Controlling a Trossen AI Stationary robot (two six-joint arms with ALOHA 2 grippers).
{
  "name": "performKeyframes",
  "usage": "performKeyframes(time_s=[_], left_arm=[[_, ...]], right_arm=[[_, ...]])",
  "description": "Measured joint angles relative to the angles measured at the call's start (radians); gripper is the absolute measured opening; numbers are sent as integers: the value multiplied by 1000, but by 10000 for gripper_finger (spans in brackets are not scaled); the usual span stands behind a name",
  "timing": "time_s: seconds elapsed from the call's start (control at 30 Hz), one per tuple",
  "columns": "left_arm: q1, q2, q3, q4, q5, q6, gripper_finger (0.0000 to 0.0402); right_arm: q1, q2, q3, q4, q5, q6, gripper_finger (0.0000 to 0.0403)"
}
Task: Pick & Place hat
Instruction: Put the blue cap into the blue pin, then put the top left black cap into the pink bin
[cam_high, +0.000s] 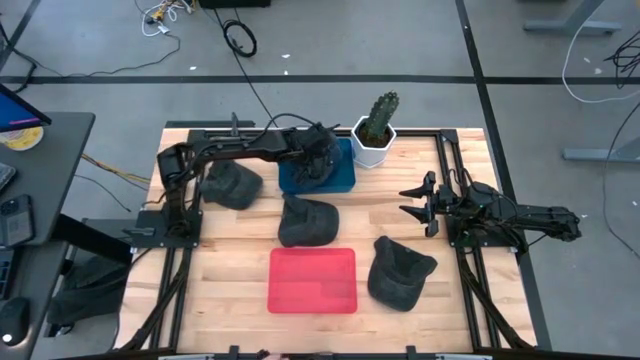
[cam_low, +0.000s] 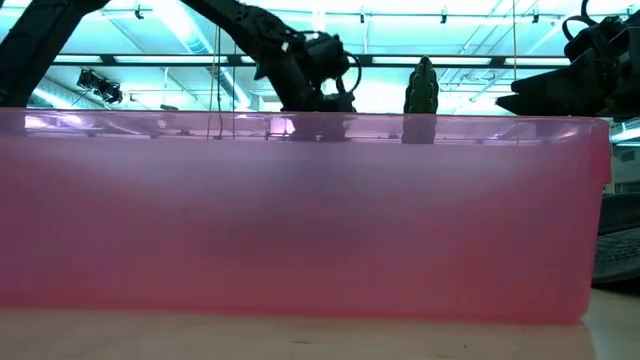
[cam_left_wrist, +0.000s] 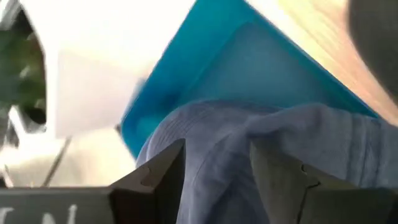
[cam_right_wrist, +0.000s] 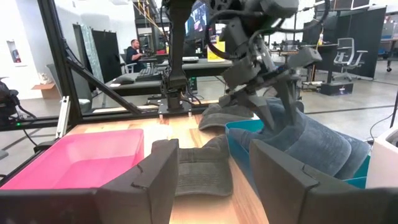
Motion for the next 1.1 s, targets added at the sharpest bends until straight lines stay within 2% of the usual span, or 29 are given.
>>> performKeyframes(time_s=[0.17,0.23,0.57,0.83,1.1], left_arm=[[-16,-68,1,-40,-117,-215,186],[-16,-95,1,-106,-139,-309,183],[-5,-248,1,-468,-130,-736,166],[-5,-311,2,-583,-103,-889,165],[-5,-315,2,-696,-109,-1019,165]], right_arm=[[0,0,0,0,-1,0,198],[0,0,0,0,1,0,198],[0,0,0,0,-1,0,198],[0,0,0,0,-1,0,198],[0,0,0,0,-1,0,198]])
